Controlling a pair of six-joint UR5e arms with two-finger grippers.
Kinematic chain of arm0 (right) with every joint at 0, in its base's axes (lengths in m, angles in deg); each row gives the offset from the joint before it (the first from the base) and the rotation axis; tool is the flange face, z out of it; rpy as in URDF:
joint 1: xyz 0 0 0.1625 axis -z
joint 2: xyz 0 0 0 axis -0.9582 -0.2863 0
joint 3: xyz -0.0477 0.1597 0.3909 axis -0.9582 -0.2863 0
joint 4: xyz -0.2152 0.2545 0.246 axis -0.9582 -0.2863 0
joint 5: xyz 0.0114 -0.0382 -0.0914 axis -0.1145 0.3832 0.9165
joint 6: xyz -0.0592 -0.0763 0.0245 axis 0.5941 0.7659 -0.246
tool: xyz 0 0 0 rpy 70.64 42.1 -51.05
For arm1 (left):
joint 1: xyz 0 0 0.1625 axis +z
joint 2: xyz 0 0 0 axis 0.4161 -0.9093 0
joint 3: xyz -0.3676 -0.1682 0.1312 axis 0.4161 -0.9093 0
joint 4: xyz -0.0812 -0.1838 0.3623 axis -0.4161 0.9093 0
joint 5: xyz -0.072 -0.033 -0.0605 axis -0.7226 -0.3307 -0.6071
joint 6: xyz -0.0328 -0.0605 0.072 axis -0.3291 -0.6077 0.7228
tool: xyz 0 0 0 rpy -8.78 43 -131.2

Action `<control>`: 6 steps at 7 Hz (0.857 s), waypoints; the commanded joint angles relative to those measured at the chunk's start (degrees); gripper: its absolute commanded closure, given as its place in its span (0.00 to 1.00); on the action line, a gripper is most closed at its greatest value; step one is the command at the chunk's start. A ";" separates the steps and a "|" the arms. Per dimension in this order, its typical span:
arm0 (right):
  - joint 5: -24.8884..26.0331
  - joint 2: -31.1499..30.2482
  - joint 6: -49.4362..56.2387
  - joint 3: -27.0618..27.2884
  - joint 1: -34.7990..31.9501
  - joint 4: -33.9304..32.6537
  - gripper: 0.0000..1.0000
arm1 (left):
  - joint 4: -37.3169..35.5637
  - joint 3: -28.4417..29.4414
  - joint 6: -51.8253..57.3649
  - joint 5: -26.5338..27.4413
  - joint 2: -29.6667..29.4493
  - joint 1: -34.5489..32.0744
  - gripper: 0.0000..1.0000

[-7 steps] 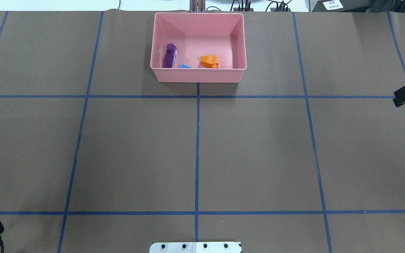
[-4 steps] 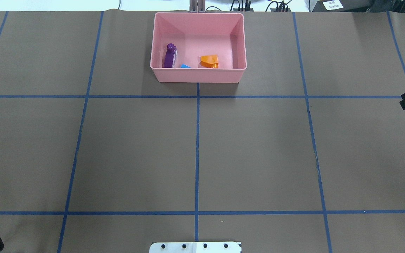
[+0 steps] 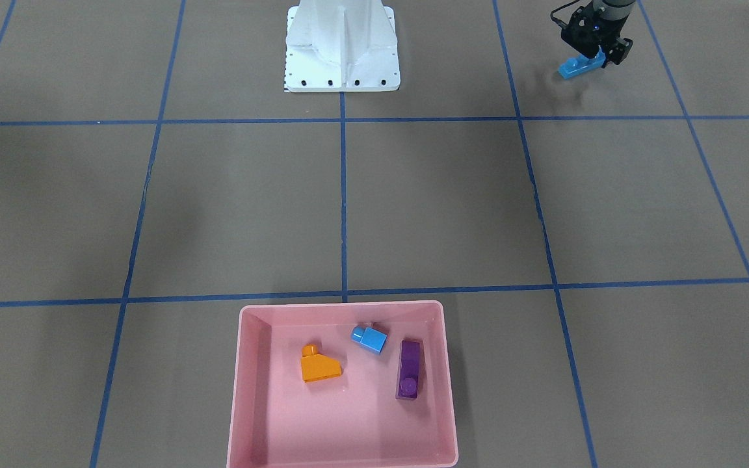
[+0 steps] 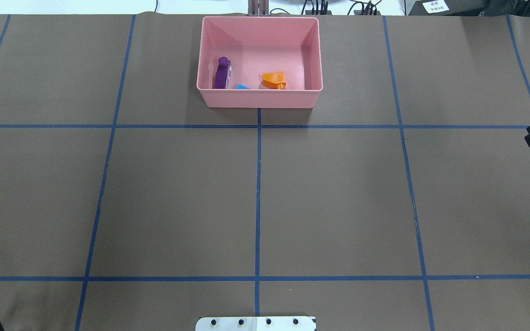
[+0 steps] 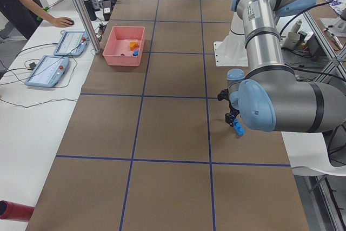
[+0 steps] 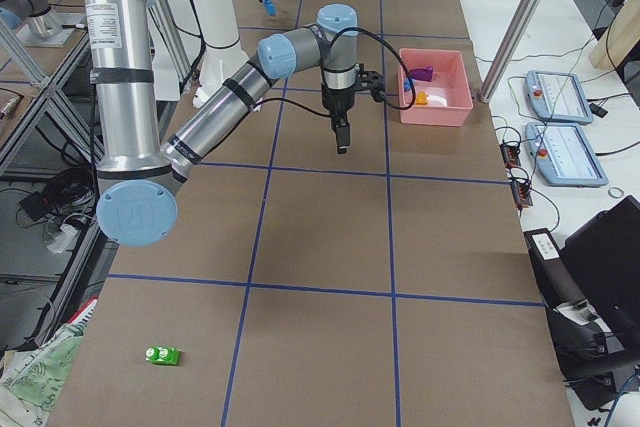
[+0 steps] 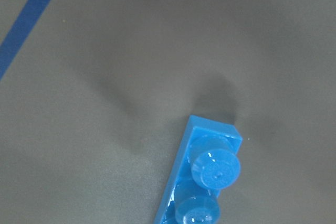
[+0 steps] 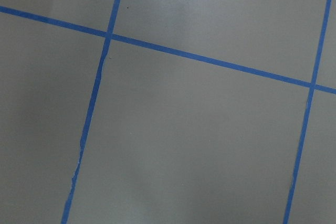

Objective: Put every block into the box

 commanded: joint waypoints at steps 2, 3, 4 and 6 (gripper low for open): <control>-1.50 -0.05 -0.09 -0.04 0.04 0.01 0.01 | -0.20 1.68 -0.06 -0.02 -0.79 0.47 0.09; -1.76 -0.05 -0.09 -0.12 0.04 0.01 0.01 | -0.28 2.04 -0.15 -0.02 -1.31 0.47 0.10; -1.77 -0.05 -0.18 -0.30 0.04 0.01 0.01 | -0.28 2.47 -0.15 -0.02 -1.49 0.56 0.28; -1.85 -0.05 -0.18 -0.21 0.04 0.01 0.01 | -0.20 2.04 -0.06 -0.02 -1.49 0.47 0.91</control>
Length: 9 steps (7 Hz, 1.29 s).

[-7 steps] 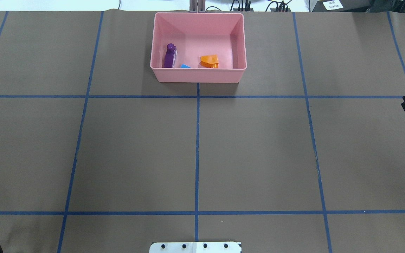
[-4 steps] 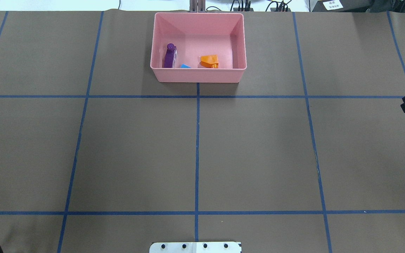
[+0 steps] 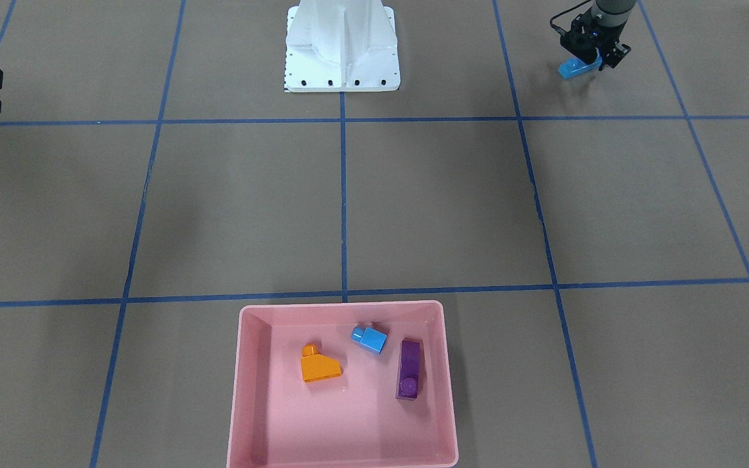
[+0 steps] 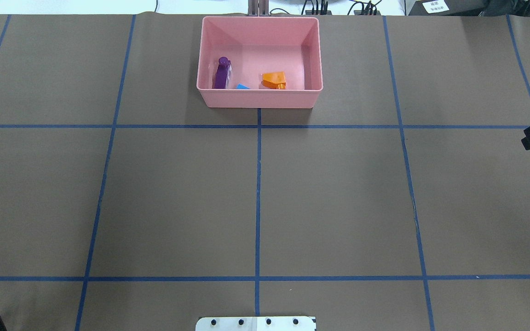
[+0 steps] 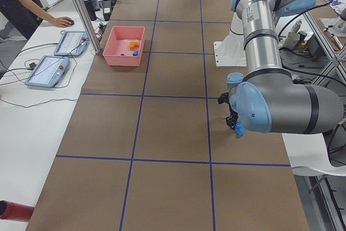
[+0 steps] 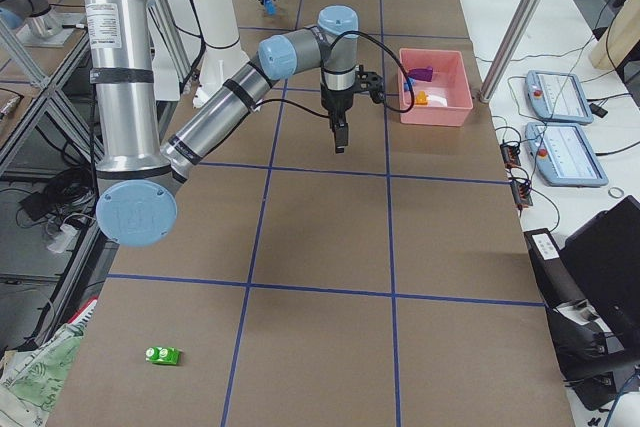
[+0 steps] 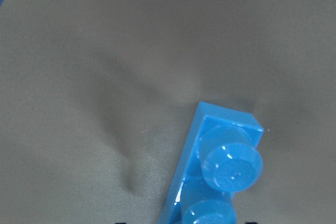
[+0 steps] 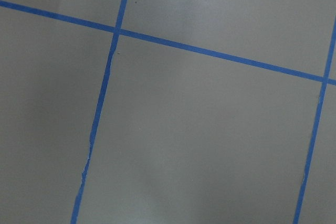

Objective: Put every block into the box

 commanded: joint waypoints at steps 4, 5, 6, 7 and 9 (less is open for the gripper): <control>-0.05 -0.09 0.16 -0.05 -0.26 0.17 0.00 | 0.07 -6.88 -0.50 -2.62 0.48 -6.83 1.00; 0.03 -0.09 0.34 -0.05 -0.61 0.09 0.00 | 0.07 -9.09 -6.41 -7.34 -0.48 -13.75 1.00; -0.05 -0.70 0.60 -0.31 -1.22 0.35 0.00 | -0.02 -11.29 -10.74 -9.65 -3.62 -19.39 1.00; -0.05 -1.05 1.73 -0.32 -1.84 0.44 0.00 | -0.63 -11.75 -15.57 -12.19 -9.65 -25.18 1.00; -0.05 -1.14 4.71 -0.75 -3.50 0.44 0.00 | -13.55 -12.10 -24.28 -20.61 -27.45 -36.35 1.00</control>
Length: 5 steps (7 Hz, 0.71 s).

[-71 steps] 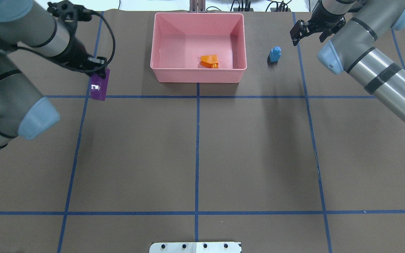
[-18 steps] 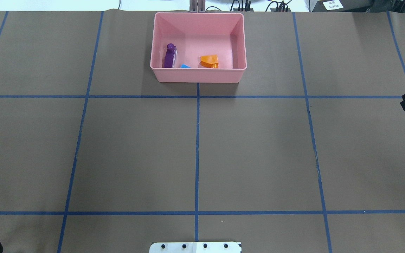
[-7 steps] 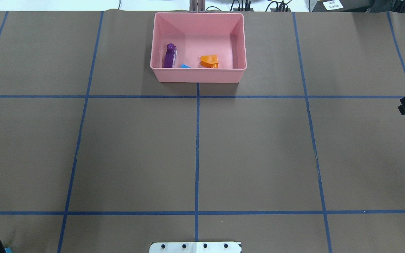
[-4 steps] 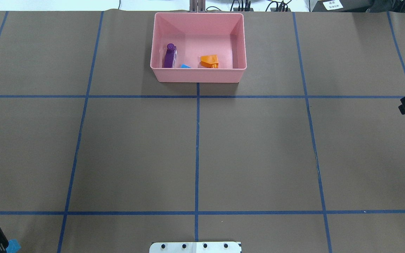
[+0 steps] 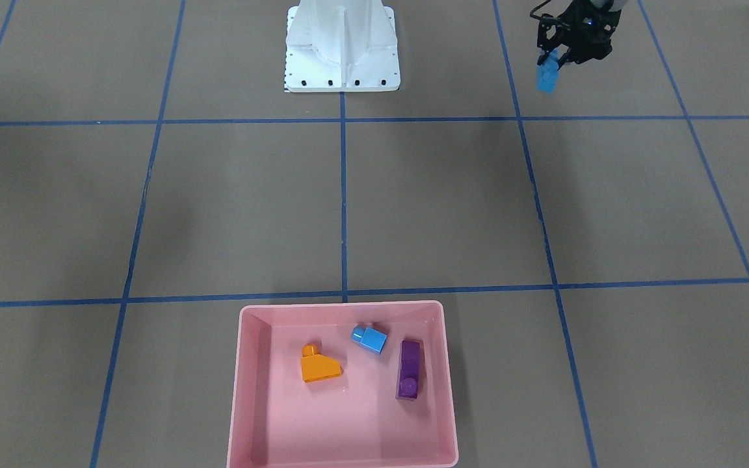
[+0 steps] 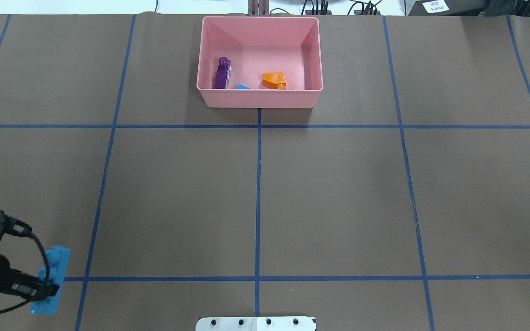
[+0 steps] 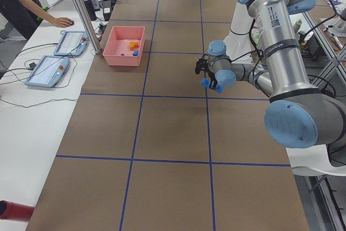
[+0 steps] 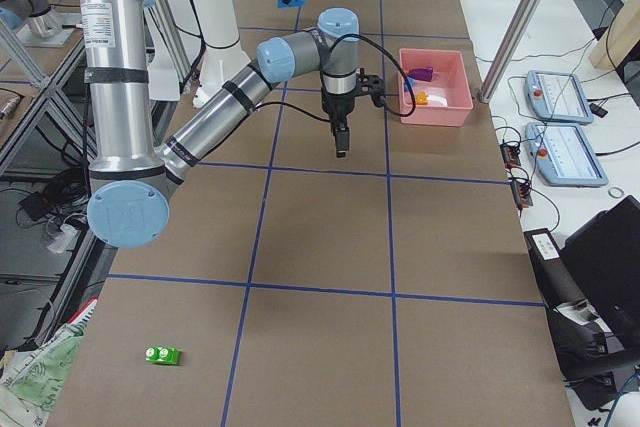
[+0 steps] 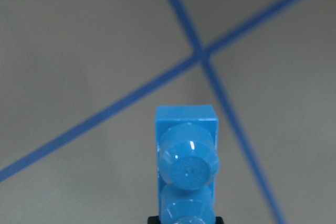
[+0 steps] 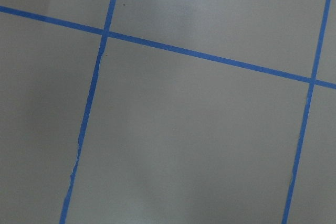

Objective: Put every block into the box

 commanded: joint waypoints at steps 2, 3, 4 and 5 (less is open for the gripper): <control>-2.45 -0.66 8.11 -2.67 -4.61 0.07 0.00 | -32.38 1.76 -5.51 -6.99 -36.03 -14.89 1.00; -3.07 -2.49 11.80 -3.38 -6.28 0.07 0.00 | -36.50 6.31 -5.51 -7.08 -44.68 -17.09 1.00; -2.99 -4.25 14.36 -3.82 -7.52 0.16 0.00 | -37.32 11.75 -5.60 -7.08 -50.08 -18.33 1.00; -2.99 -7.31 18.82 -3.91 -8.75 0.25 0.00 | -37.24 19.28 -6.47 -7.08 -56.74 -19.12 1.00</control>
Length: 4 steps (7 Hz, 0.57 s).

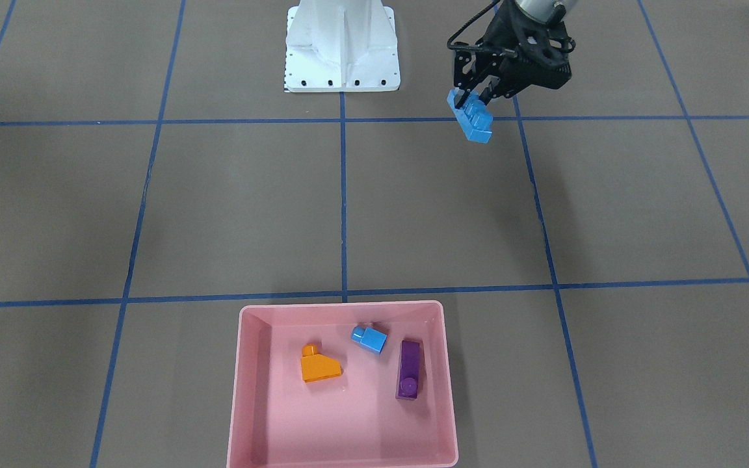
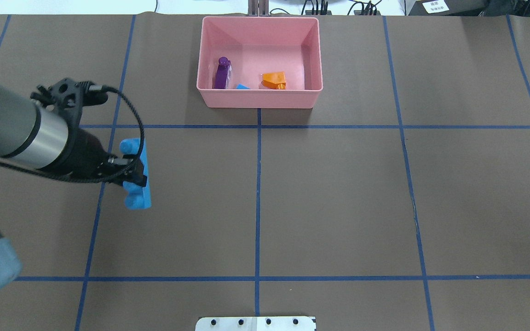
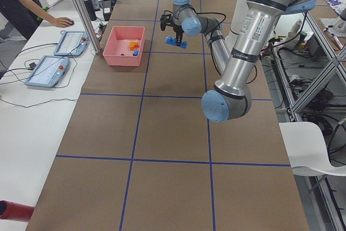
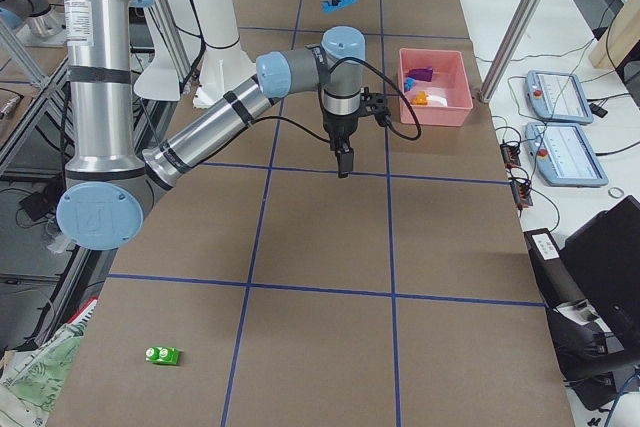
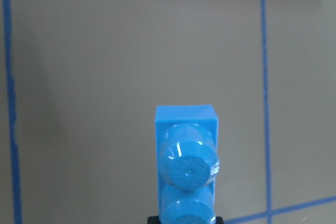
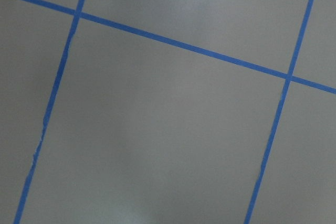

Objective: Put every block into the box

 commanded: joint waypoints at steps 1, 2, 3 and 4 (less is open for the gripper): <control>-0.56 -4.91 5.55 -0.44 -2.38 0.10 0.00 | -1.29 15.87 -1.22 -0.14 -15.32 -2.47 1.00; -0.65 -7.02 6.69 -0.44 -2.65 0.18 0.00 | -0.86 24.48 -1.66 -0.14 -22.18 -3.70 1.00; -0.65 -9.04 8.09 -0.44 -3.00 0.18 0.00 | -0.24 33.27 -1.76 -0.14 -27.90 -4.15 1.00; -0.65 -10.45 8.97 -0.44 -3.53 0.18 0.01 | 1.50 41.45 -1.93 -0.14 -32.39 -5.19 1.00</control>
